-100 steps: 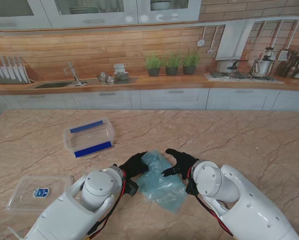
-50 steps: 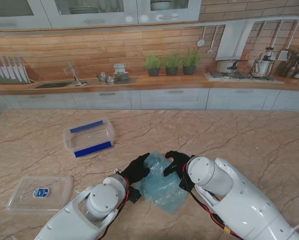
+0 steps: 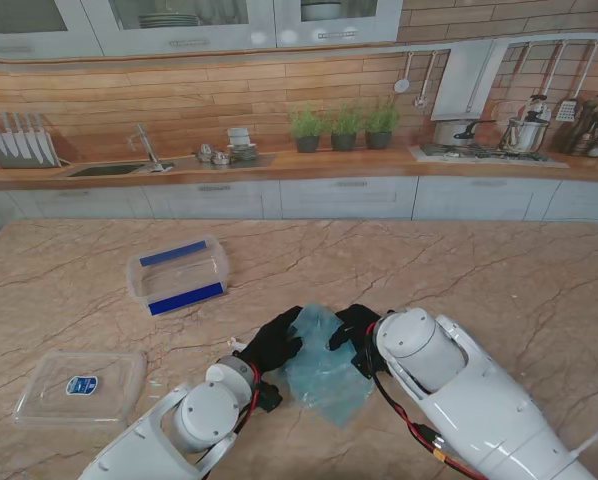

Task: Fold the bubble film and place it into the plastic crate

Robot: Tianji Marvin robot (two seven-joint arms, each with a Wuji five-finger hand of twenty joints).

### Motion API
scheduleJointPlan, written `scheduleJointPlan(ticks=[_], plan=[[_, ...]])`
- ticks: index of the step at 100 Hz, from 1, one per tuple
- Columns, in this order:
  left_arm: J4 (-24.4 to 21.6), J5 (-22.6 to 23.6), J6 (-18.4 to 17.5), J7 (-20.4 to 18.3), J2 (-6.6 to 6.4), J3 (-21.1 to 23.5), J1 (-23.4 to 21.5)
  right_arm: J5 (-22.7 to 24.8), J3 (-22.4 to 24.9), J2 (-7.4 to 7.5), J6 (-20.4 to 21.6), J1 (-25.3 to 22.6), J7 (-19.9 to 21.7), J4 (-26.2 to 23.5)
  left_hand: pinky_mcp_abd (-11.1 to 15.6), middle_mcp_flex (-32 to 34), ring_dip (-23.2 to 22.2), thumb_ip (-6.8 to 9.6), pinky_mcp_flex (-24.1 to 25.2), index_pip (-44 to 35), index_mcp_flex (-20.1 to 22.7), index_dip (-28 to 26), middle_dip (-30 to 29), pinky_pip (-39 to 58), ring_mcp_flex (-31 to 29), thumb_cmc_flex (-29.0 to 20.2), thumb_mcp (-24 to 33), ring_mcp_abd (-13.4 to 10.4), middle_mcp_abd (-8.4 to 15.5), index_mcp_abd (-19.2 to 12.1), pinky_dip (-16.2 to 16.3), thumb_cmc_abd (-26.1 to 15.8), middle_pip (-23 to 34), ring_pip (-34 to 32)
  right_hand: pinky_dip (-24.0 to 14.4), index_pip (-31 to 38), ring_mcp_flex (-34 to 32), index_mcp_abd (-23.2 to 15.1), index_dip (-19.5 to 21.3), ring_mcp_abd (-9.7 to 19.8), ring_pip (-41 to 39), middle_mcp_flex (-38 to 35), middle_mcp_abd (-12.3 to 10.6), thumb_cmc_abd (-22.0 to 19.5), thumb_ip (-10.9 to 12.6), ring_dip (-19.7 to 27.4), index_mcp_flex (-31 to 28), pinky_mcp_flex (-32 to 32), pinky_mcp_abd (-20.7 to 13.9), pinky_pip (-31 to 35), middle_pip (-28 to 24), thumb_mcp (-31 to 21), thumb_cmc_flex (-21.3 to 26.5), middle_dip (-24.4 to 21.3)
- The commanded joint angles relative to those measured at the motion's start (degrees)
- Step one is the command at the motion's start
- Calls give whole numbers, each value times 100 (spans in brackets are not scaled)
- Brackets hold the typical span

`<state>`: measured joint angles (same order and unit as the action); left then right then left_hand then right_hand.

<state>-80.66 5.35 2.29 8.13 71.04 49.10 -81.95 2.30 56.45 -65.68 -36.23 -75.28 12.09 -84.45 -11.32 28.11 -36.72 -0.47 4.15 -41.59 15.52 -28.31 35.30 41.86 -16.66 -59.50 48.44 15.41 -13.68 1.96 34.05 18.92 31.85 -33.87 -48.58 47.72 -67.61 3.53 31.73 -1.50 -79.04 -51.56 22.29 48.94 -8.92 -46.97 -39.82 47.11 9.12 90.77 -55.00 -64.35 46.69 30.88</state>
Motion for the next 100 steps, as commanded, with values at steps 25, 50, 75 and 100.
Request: scheduleJointPlan(ticks=[25, 50, 75, 100], plan=[[-290, 223, -501, 70, -112, 411, -266, 739, 144, -184, 1082, -504, -941, -203, -517, -836, 400, -213, 138, 1241, -437, 711, -600, -1110, 529, 2029, -1350, -27, 68, 614, -99, 713, -849, 787, -243, 319, -169, -395, 197, 93, -375, -62, -186, 673, -58, -97, -44, 1, -124, 308, -345, -411, 239, 123], [-661, 361, -782, 390, -112, 785, -462, 1785, 199, -118, 2042, -755, -1429, -407, -535, -939, 612, -189, 136, 1543, -144, 771, -966, -1485, 662, 2118, -2359, 11, -63, 580, 202, 390, -1392, 1284, -221, 416, -164, -503, 157, 173, -375, -29, -229, 600, -33, -62, 0, 34, -162, 289, -409, -413, 220, 114], [-835, 253, -746, 365, -111, 875, -428, 2740, 56, -14, 2905, -761, -1690, -364, -570, -1218, 1000, -141, 143, 1942, 102, 902, -1391, -1721, 846, 2132, -3127, 141, -289, 734, 132, 162, -1861, 1779, -220, 566, -44, -723, 154, 231, -406, 74, -335, 503, -22, -55, 24, -107, -232, 220, -477, -383, 231, 140], [-994, -6, -730, 348, -103, 1031, -557, 3474, -107, 42, 3404, -693, -2030, -205, -623, -1217, 1225, -98, 93, 2213, 195, 1010, -1625, -1934, 885, 2182, -3685, 242, -425, 858, 71, 8, -2020, 1963, -240, 775, -28, -940, 104, 298, -435, 95, -405, 396, -20, -46, -76, -154, -250, 186, -528, -340, 211, 157]])
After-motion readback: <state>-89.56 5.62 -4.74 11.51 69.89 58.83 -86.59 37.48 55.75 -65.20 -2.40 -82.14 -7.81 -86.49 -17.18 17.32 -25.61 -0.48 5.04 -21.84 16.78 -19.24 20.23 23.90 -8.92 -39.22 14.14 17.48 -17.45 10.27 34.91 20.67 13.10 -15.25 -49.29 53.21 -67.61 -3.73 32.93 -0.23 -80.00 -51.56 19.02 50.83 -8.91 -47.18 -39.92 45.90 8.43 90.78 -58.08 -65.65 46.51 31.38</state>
